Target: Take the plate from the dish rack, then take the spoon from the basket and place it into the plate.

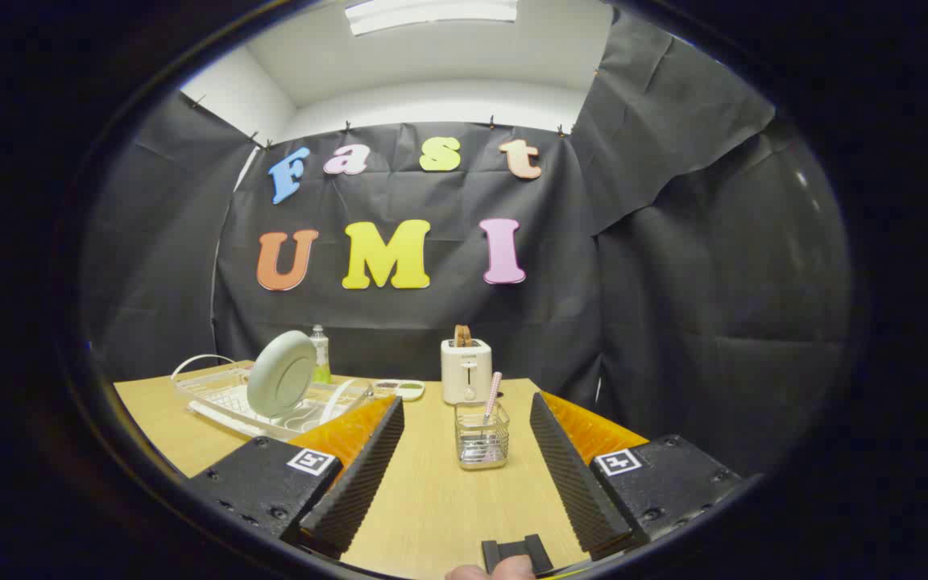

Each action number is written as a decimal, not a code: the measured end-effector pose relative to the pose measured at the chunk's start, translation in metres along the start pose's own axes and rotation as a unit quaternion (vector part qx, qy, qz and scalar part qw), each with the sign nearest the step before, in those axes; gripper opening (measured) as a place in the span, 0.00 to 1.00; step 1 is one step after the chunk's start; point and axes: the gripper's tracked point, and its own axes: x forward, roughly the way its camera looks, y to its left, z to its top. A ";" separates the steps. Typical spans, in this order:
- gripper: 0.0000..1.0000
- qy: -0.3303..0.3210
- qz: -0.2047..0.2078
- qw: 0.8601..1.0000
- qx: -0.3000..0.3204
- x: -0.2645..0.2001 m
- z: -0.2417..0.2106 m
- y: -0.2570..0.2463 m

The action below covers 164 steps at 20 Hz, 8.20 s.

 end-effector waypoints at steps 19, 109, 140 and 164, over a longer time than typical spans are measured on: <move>1.00 -0.001 0.011 1.000 -0.023 -0.009 0.009 0.006; 0.34 0.459 0.138 0.877 0.025 0.100 0.008 0.266; 0.56 0.485 0.182 0.816 0.256 0.016 -0.124 0.202; 0.92 0.148 0.029 0.989 -0.009 0.113 0.021 0.024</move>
